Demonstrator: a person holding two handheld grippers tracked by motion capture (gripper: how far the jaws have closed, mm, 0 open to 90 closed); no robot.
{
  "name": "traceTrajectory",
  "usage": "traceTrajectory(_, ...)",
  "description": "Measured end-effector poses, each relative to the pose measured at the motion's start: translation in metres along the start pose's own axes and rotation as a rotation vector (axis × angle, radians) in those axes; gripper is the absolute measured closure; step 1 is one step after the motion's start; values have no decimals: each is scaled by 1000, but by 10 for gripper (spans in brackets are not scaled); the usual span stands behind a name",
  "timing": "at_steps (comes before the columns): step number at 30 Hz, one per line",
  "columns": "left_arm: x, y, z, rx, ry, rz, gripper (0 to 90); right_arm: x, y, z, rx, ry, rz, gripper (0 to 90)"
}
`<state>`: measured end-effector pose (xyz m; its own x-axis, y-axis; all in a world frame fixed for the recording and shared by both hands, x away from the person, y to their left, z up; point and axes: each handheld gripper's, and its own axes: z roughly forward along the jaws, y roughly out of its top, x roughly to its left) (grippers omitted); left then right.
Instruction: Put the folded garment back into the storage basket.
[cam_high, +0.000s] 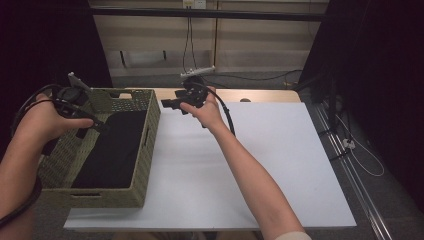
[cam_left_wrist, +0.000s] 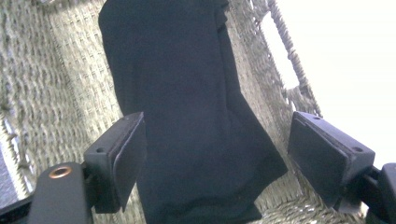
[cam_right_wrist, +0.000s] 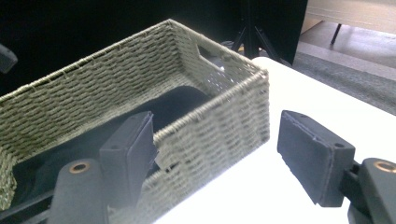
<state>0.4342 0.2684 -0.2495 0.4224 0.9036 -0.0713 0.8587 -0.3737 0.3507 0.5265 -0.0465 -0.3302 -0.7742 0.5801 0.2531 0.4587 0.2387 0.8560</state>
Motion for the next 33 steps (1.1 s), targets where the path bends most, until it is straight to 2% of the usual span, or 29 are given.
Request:
traceTrajectory(3,0,3,5,-6,-4,18,183,-3,-6,-8,1,-5,5,256)
traceTrajectory(4,-1,4,6,-12,-8,7,182,-4,-9,-11,2,-9,7,256)
traceTrajectory(7,-1,7,11,-26,-18,12,177,-6,-15,-18,2,-12,15,247)
traceTrajectory(15,-2,14,21,-45,-34,39,155,-13,-32,-38,3,-27,32,241)
traceTrajectory(22,-1,21,26,-76,-51,38,146,-16,-45,-54,1,-34,40,236)
traceTrajectory(25,-1,24,28,-87,-62,49,145,-16,-49,-58,6,-32,42,232)
traceTrajectory(33,1,24,36,-115,-89,44,137,-17,-61,-69,11,-41,46,228)
